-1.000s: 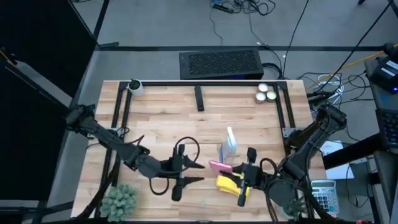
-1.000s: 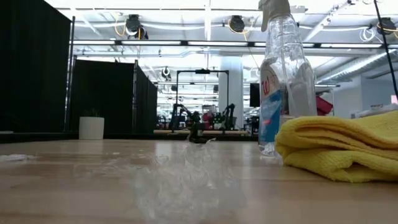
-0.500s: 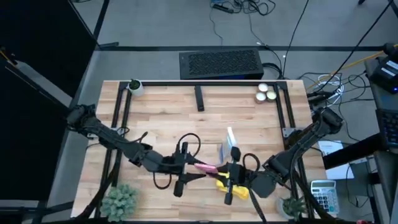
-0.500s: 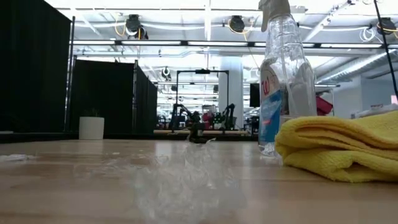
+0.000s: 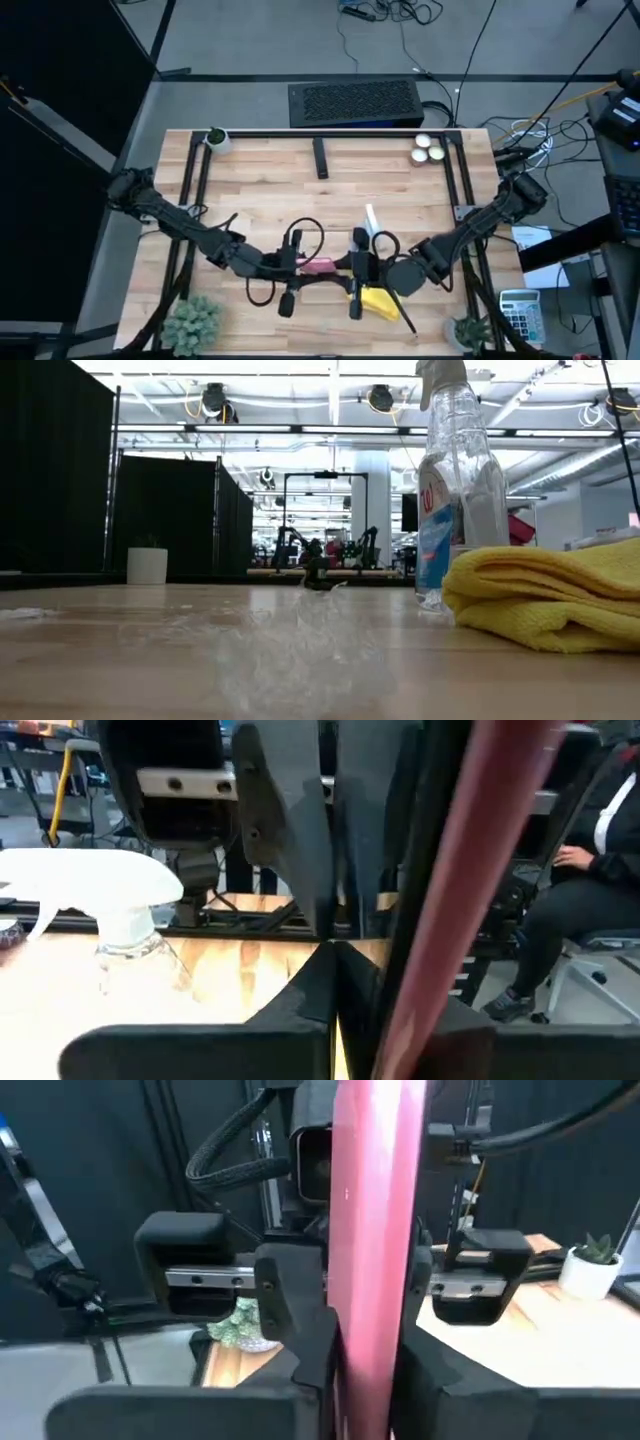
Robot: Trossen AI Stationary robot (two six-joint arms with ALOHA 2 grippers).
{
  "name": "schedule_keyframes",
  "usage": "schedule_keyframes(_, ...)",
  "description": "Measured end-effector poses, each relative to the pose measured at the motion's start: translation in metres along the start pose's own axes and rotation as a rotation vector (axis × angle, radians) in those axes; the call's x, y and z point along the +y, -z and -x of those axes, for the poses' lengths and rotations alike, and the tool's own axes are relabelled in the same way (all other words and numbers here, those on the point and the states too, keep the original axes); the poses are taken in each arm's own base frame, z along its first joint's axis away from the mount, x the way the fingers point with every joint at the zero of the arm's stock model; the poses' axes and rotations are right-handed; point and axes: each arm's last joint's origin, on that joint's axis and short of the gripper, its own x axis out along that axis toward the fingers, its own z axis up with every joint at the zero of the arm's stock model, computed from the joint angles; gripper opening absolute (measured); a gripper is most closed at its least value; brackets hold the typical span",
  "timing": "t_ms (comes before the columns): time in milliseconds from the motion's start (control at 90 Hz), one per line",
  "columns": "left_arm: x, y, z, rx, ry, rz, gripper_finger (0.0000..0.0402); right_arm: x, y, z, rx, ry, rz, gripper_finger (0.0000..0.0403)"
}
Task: Apply microfiber cloth
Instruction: Spray the back of the pink cellphone using the white spray bottle
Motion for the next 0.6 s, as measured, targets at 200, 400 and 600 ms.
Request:
schedule_keyframes(200,0.003,0.011,0.005,0.124,-0.088,-0.056,0.0011,-0.009,-0.018,0.03,0.022,0.0,0.016,0.0144)
schedule_keyframes(400,0.009,0.017,0.006,0.179,-0.172,-0.087,0.0009,-0.01,-0.005,0.067,0.281,-0.077,-0.108,0.0205)
schedule_keyframes(600,0.021,0.025,0.004,0.228,-0.209,-0.05,0.0009,-0.008,0.032,0.088,0.598,0.045,-0.182,0.0215)
